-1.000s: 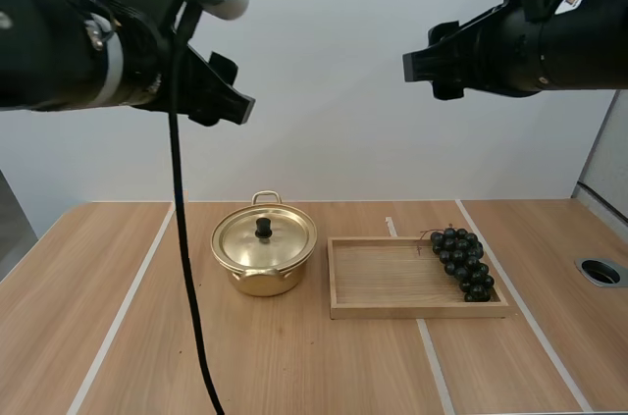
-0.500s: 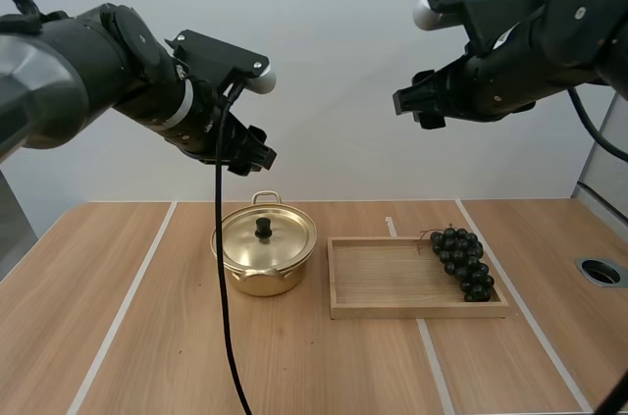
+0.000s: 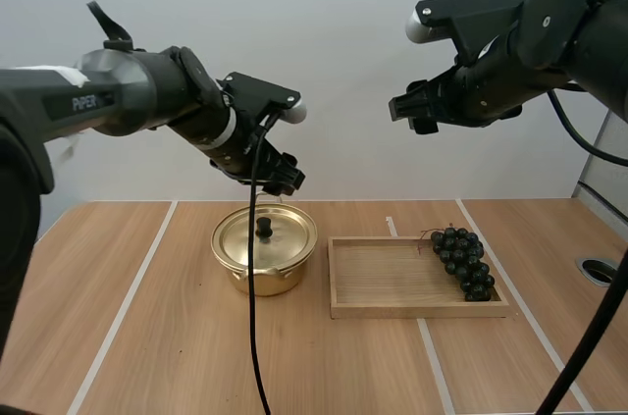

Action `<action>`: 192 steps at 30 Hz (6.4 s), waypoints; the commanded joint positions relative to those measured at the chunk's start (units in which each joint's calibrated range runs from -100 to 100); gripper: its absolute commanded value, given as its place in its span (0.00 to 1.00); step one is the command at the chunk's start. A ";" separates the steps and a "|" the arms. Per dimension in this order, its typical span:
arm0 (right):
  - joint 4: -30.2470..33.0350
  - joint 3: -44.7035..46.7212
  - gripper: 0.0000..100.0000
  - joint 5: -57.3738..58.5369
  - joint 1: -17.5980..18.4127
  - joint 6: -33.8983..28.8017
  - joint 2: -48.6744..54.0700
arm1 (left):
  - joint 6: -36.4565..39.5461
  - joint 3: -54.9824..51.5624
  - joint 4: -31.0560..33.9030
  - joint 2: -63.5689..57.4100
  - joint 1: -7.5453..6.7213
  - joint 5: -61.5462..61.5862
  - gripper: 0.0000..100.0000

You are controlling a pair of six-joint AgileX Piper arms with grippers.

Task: Open the pot, put the grape inside, and close it

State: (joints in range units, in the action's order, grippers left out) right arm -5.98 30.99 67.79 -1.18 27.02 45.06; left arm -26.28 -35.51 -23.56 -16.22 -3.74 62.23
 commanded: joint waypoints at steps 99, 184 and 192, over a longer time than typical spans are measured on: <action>13.34 -0.26 1.00 6.44 -2.22 -6.11 -20.13 | 11.28 29.96 10.62 -29.19 -0.78 12.54 0.00; 17.44 -0.26 1.00 -7.11 -3.22 -7.93 -55.28 | 8.63 29.96 8.34 -29.63 -0.78 12.55 0.00; 17.44 -0.26 0.94 -7.09 -3.22 -7.68 -55.28 | 8.63 29.96 8.11 -29.63 -0.78 12.55 0.00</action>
State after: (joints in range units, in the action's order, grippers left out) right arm 13.78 29.82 59.27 -4.51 19.17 -8.82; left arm -17.62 -6.00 -14.26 -45.47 -4.35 76.14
